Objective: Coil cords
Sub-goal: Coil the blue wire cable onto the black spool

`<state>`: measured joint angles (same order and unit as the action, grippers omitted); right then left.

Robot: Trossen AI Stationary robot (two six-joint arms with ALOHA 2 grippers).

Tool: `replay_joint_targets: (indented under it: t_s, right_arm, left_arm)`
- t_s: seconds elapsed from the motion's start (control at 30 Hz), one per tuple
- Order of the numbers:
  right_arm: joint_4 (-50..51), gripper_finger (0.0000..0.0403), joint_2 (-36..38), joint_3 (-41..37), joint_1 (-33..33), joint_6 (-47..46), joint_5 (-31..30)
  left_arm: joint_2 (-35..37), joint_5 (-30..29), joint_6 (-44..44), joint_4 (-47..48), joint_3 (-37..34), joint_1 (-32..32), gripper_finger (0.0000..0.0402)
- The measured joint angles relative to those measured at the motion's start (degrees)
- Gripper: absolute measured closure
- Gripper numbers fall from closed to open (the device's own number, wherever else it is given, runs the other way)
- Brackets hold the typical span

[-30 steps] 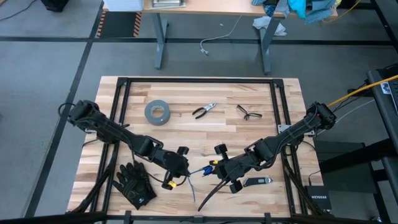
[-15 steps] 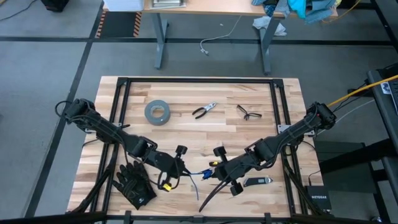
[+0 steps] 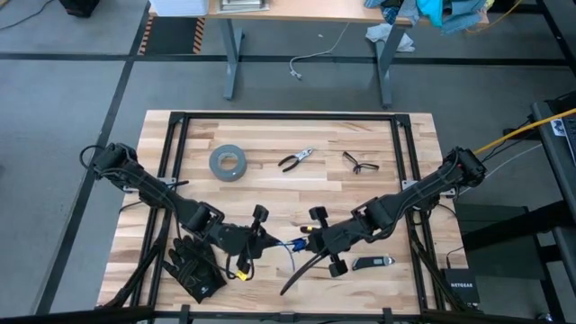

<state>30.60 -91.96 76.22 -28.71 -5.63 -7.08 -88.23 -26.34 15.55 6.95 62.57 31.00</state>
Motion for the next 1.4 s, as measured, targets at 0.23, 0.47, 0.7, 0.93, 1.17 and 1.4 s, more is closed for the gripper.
replay_joint_targets:
  t_s: [0.23, 0.47, 0.7, 0.93, 1.17, 1.4]
  right_arm:
    - [-4.04, 0.0402, 0.0, -2.43, 1.49, -0.01, 4.65]
    - [-8.97, 0.0402, -0.04, -2.95, 1.82, 0.28, 9.9]
    - [-11.0, 0.0402, -0.04, -2.95, 1.79, 1.01, 11.82]
    - [-11.39, 0.0402, -1.62, -2.95, 1.78, 1.07, 12.81]
    - [-12.21, 0.0402, -3.69, -2.95, 2.89, 1.09, 16.81]
    - [-15.93, 0.0402, -3.69, -2.95, 2.89, 1.4, 21.66]
  left_arm:
    - [0.0, -0.14, 4.54, -2.01, -0.02, 0.42, 0.0394]
    - [-0.32, -0.38, 11.05, -4.22, -0.02, 1.07, 0.0358]
    - [-2.61, -0.4, 19.37, -10.16, -0.02, 2.02, 0.034]
    - [-2.66, -1.77, 19.56, -10.65, -0.02, 2.02, 0.0352]
    - [-2.64, -2.05, 19.41, -10.61, -0.02, 2.02, 0.0356]
    - [-2.6, -2.81, 19.01, -10.67, -0.02, 1.28, 0.0357]
